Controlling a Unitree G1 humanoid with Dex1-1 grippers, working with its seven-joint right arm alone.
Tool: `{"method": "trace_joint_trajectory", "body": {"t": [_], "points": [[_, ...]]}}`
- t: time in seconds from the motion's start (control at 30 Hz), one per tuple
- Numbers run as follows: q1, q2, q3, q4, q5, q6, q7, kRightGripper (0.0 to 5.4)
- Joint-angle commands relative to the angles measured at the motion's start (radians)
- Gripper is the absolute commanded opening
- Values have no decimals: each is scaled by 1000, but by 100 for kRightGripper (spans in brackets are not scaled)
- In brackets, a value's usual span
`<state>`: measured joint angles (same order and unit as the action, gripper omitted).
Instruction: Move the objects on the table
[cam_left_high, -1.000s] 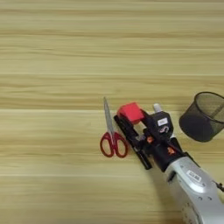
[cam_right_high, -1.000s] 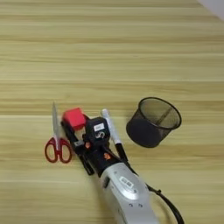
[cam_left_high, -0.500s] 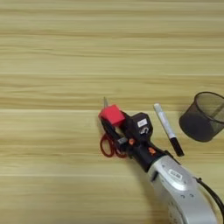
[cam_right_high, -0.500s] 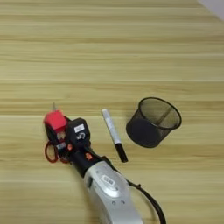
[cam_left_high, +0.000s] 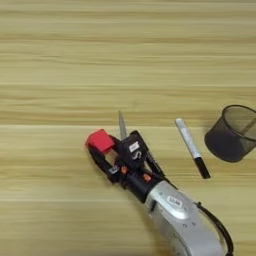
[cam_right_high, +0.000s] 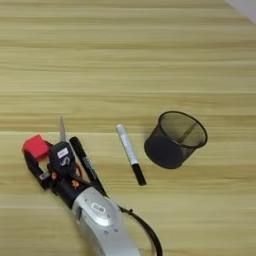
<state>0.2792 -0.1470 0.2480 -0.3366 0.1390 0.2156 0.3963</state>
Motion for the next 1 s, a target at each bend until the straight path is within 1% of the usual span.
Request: {"method": "trace_joint_trajectory", "body": {"t": [0.03,0.17,0.37,0.67,0.7,0.73,0.93,0.97,1.0], "points": [[-39,15,-7,-31,43,11,5,227],[-38,11,-10,-15,59,27,11,227],[-43,4,-23,-9,78,80,6,227],[-46,-3,-29,3,78,85,10,227],[-46,-4,-29,3,77,85,10,255],[-46,-4,-29,4,77,84,10,272],[-46,-4,-30,4,81,78,13,349],[-47,-4,-31,4,81,74,13,370],[-48,-3,-34,5,78,67,10,374]]}}
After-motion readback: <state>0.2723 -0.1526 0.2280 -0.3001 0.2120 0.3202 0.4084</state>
